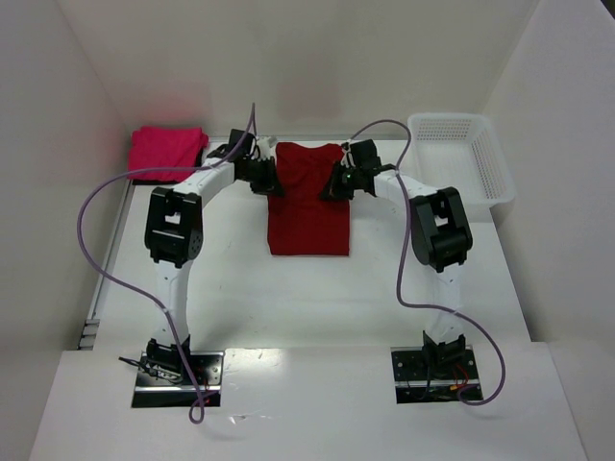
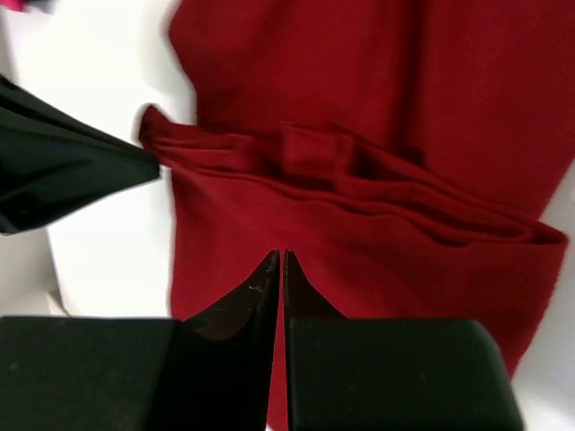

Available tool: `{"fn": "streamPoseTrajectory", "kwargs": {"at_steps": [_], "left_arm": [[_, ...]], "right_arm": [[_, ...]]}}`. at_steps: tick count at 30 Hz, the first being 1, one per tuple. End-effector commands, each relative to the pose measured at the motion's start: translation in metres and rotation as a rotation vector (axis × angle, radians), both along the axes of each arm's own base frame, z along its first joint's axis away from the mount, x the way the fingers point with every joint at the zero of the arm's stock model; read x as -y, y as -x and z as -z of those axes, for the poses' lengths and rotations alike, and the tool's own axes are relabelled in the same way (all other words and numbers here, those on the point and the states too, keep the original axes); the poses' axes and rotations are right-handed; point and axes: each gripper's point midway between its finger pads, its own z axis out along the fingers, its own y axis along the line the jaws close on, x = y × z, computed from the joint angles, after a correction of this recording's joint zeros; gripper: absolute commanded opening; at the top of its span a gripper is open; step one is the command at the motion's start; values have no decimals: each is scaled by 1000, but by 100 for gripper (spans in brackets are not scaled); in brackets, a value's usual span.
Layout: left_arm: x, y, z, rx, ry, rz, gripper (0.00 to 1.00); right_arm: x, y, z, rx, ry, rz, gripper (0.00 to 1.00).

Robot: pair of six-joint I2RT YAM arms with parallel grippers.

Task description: Fold and stack the t-shirts

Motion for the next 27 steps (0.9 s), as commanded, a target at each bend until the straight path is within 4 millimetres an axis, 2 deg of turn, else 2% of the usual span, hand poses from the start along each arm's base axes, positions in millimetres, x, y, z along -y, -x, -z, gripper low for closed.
{"fn": "streamPoseTrajectory", "kwargs": {"at_steps": [1,2,6,7,8,9,11,12,13,14,15,24,25,27], "left_arm": [[-6,-19,10,24,-17,-38,9],[-3,-18,11,26,-28,-37,9],[-12,-23,25,20,-82,-76,9],[-14,-24,26,22,-94,-85,9],[-18,-26,28,27,-113,-100,9],[-20,-30,30,31,-126,-110,9],[-25,-37,33,40,-154,-144,9],[-27,-38,34,42,-164,-152,10],[-31,-44,28,56,-160,-162,10],[-32,-44,35,46,-170,-167,12],[-34,-46,31,53,-177,-174,12],[-51,-61,18,95,-186,-198,17],[-51,-59,19,84,-189,-197,17],[-64,-63,14,98,-192,-213,20]], "right_arm": [[3,-12,-5,44,15,-10,9],[4,-14,-4,46,22,-2,9],[10,-26,3,60,69,36,9],[12,-25,13,39,85,43,9],[13,-28,10,50,90,51,9],[14,-31,19,39,100,57,9],[14,-31,24,27,104,57,9],[14,-36,19,44,108,66,9],[14,-36,25,34,111,66,9],[21,-40,23,35,125,87,9],[24,-39,30,21,139,95,9],[53,-46,40,7,196,162,9],[59,-48,40,6,196,173,9],[63,-52,24,32,186,185,9]]}}
